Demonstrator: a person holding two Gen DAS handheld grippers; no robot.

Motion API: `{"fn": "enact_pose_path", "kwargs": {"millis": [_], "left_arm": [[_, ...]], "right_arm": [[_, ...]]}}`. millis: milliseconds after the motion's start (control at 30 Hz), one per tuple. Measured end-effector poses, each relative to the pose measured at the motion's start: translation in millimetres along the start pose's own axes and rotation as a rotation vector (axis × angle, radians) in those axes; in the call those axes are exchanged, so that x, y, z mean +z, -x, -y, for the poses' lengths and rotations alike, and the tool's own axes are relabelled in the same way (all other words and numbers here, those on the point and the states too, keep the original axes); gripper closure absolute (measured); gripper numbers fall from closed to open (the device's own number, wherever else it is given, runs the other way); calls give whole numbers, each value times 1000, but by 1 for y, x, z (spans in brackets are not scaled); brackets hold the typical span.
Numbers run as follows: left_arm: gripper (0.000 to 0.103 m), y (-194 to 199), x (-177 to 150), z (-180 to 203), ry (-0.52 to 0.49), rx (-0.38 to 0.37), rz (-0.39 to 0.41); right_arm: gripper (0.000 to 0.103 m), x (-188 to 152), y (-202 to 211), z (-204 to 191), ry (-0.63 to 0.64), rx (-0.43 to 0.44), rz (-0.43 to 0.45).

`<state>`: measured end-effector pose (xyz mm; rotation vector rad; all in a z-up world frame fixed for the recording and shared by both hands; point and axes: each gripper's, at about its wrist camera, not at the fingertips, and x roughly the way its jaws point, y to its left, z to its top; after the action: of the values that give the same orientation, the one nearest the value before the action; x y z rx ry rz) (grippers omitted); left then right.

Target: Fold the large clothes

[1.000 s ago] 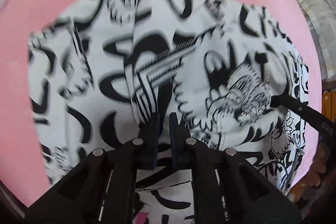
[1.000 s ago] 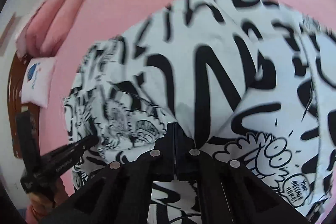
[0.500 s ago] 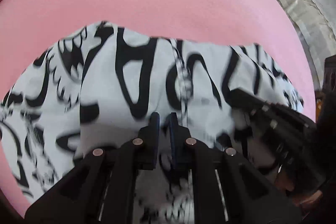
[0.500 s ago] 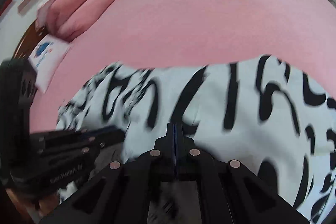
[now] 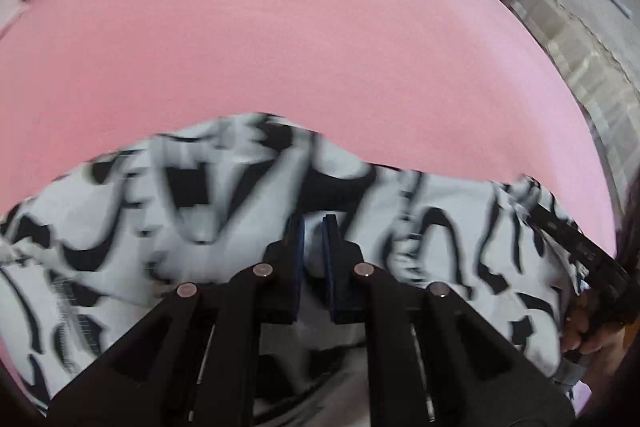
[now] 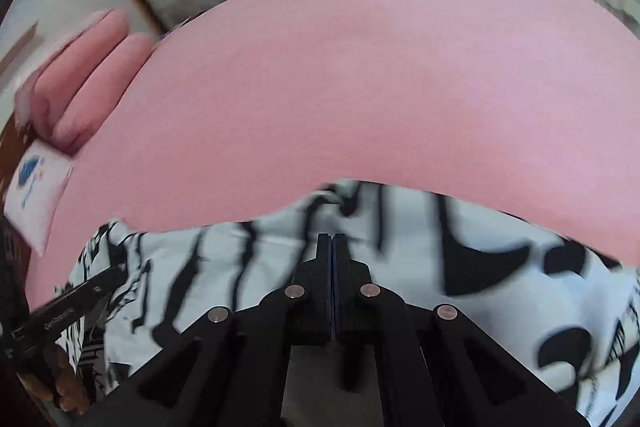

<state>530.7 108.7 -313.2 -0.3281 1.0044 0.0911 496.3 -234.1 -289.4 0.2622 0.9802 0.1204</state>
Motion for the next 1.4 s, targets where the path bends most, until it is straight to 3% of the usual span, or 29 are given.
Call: {"fn": "enact_pose_path", "kwargs": {"millis": [33, 167, 267, 367, 433, 500, 533, 600, 633, 733, 833, 900, 967, 1033, 1100, 1167, 1267, 1400], "left_arm": [[94, 2, 1, -10, 18, 44, 9], [94, -2, 7, -50, 27, 155, -4], [94, -5, 15, -73, 12, 186, -9], [94, -5, 24, -93, 12, 226, -28], [94, 2, 28, -107, 0, 291, -31], [94, 13, 31, -110, 11, 353, -29], [94, 20, 30, -108, 19, 369, -24], [94, 41, 25, -103, 32, 324, 0], [94, 54, 20, -97, 36, 267, 14], [94, 86, -2, -74, 23, 136, 36], [94, 115, -54, -45, -4, 24, -7], [94, 112, -82, -21, -47, 11, -60], [94, 105, -121, 2, -72, 53, -136], [94, 98, -146, 2, -77, 67, -208], [94, 107, -169, 2, -106, 55, -181], [94, 115, -175, -4, -157, 90, -168], [94, 118, -168, -31, -151, 160, -189], [94, 143, -166, -68, -72, 207, -195]], "right_arm": [[103, -1, 5, 14, -28, -36, 11], [103, -6, 24, 63, -175, -46, 34], [103, -10, 40, 91, -215, -153, 55], [103, -13, 52, 118, -256, -155, 51], [103, -10, 57, 119, -226, -161, 21], [103, -4, 72, 104, -170, -262, 21], [103, -1, 83, 95, -170, -253, 41], [103, 0, 99, 79, -181, -147, 61], [103, 2, 108, 65, -173, -91, 61], [103, -12, 119, 6, -61, 34, 47], [103, -54, 117, -64, 66, 133, 21], [103, -94, 105, -103, 113, 194, -60], [103, -121, 95, -114, 104, 181, -131], [103, -145, 88, -112, 90, 142, -197], [103, -162, 86, -102, 77, 129, -202], [103, -166, 98, -88, 70, 107, -175], [103, -159, 123, -55, 66, -95, -128], [103, -155, 161, -4, -144, -178, -113]]}}
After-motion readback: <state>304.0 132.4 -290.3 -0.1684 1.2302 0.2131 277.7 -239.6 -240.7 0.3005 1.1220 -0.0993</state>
